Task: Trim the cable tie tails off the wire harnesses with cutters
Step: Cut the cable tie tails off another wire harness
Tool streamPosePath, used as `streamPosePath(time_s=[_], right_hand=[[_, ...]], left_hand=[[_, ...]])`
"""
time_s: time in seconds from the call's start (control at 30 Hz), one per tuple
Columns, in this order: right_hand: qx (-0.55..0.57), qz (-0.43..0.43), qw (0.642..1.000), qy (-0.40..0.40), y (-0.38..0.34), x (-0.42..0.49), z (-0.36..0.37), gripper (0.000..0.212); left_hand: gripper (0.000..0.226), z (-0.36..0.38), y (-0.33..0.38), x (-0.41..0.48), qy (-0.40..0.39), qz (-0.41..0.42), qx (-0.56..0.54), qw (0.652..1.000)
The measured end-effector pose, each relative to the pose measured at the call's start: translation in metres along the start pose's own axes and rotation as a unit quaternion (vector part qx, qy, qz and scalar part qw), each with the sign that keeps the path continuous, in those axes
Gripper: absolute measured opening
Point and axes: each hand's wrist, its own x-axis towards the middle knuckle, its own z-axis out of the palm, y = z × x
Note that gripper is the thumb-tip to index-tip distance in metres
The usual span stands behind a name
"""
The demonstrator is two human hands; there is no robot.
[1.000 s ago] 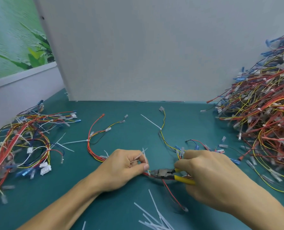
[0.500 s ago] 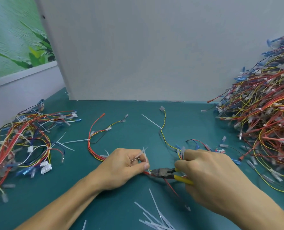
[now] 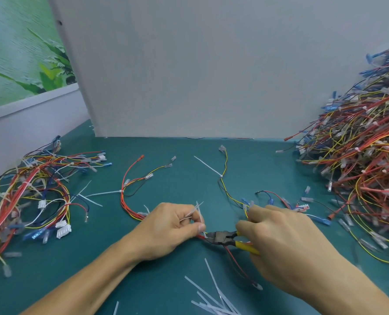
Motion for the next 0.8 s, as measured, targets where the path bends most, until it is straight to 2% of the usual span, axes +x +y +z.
streamPosePath(time_s=[0.23,0.4,0.5,0.57,0.6,0.67,0.73,0.8], right_hand=[[-0.012,-0.022,0.999,0.020,0.002,0.001,0.006,0.040],[0.005,-0.028,1.000,-0.008,0.004,0.003,0.007,0.042],[0.018,-0.035,0.999,-0.027,0.003,0.004,0.007,0.021],[0.058,-0.003,0.996,-0.070,0.008,0.005,0.005,0.011],[0.094,0.011,0.993,-0.068,0.009,0.005,0.004,0.012],[0.170,0.038,0.984,-0.045,0.010,0.007,0.005,0.017],[0.248,0.061,0.966,-0.031,0.001,0.013,0.010,0.024],[0.273,0.082,0.958,-0.030,-0.012,0.017,0.018,0.034]], left_hand=[[0.016,0.000,0.000,0.000,-0.002,0.003,0.004,1.000],[0.015,0.001,-0.003,0.001,0.008,0.008,-0.001,1.000],[0.013,0.000,-0.003,0.001,0.030,0.006,-0.039,0.999],[0.012,0.000,0.001,0.002,0.080,0.002,-0.120,0.990],[0.010,-0.001,0.005,0.003,0.113,-0.001,-0.186,0.976],[0.007,-0.012,0.014,0.003,0.163,0.000,-0.350,0.923],[0.013,-0.031,0.023,0.000,0.159,0.022,-0.481,0.862],[0.022,-0.052,0.030,-0.006,0.144,0.040,-0.538,0.829]])
